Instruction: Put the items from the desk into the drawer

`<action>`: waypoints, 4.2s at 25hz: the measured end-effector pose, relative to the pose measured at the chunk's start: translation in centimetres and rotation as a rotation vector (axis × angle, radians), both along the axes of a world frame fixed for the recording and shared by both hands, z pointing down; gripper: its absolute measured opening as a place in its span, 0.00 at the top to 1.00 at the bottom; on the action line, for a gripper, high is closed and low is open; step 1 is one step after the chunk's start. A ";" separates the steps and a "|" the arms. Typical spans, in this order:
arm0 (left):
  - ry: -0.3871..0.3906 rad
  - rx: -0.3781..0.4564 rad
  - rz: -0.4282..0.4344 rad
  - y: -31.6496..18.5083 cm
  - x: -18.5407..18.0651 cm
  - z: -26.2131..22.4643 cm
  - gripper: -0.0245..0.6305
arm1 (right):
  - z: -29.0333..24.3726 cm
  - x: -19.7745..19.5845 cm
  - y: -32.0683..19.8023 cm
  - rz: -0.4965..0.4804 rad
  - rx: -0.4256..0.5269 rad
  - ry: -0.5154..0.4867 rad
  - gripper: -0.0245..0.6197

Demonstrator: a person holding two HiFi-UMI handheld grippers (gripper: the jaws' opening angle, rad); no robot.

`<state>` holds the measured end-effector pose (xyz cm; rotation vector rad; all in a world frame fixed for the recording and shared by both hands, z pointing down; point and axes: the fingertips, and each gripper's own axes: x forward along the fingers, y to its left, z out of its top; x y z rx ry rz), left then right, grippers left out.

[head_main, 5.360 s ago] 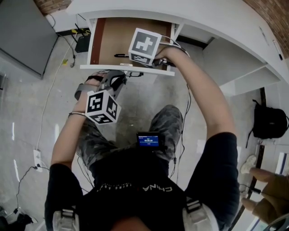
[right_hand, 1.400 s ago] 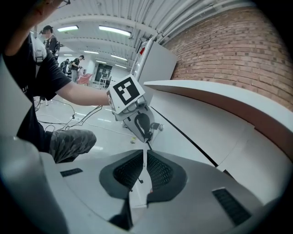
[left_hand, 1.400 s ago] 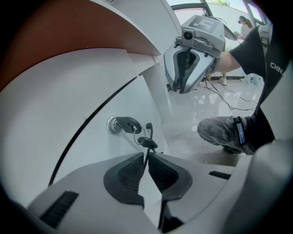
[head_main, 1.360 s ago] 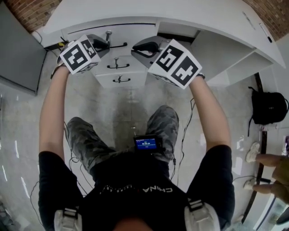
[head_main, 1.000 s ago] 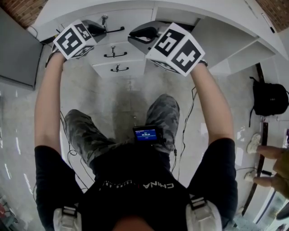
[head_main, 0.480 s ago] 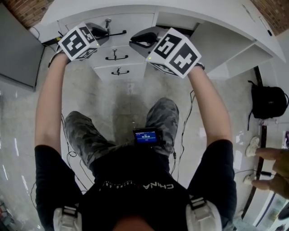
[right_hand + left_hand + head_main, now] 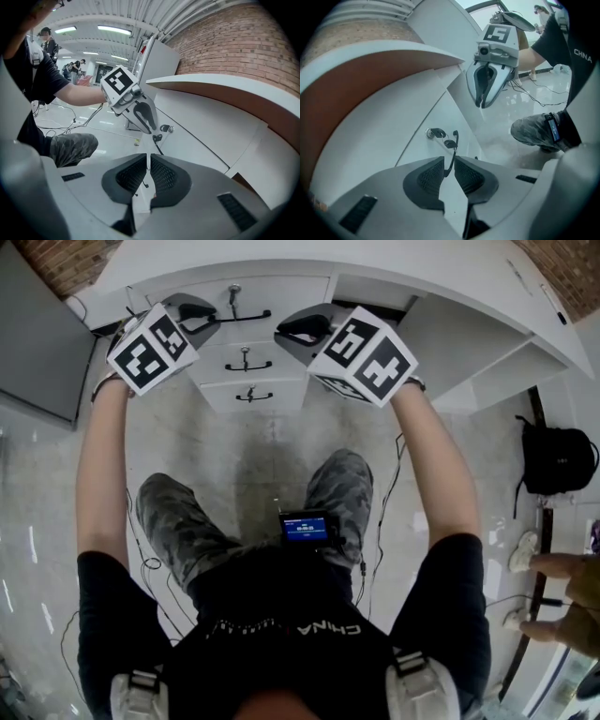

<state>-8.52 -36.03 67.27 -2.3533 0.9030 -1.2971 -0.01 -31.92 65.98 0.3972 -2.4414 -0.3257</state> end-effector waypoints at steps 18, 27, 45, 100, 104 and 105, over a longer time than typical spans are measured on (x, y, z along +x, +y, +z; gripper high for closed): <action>0.370 0.196 -0.112 2.2 -3.3 -1.1 0.94 | 1.1 -1.6 -3.3 0.137 0.001 -0.135 0.92; 0.504 -0.007 -0.176 4.5 -2.0 -7.2 0.95 | -4.8 -1.4 -0.9 0.182 -0.231 -0.144 0.92; 0.567 -0.207 -0.261 13.2 2.1 -35.8 0.95 | -32.7 4.9 7.0 0.370 -0.504 -0.165 0.92; 0.721 -0.159 -0.240 48.5 4.2 -41.4 0.95 | -39.0 8.3 40.9 0.479 -0.276 -0.151 0.93; 0.729 -0.146 -0.243 48.1 6.5 -41.9 0.95 | -39.5 9.7 40.7 0.453 -0.268 -0.153 0.93; 0.733 -0.143 -0.243 48.1 7.0 -42.0 0.95 | -39.5 10.0 40.7 0.448 -0.267 -0.152 0.93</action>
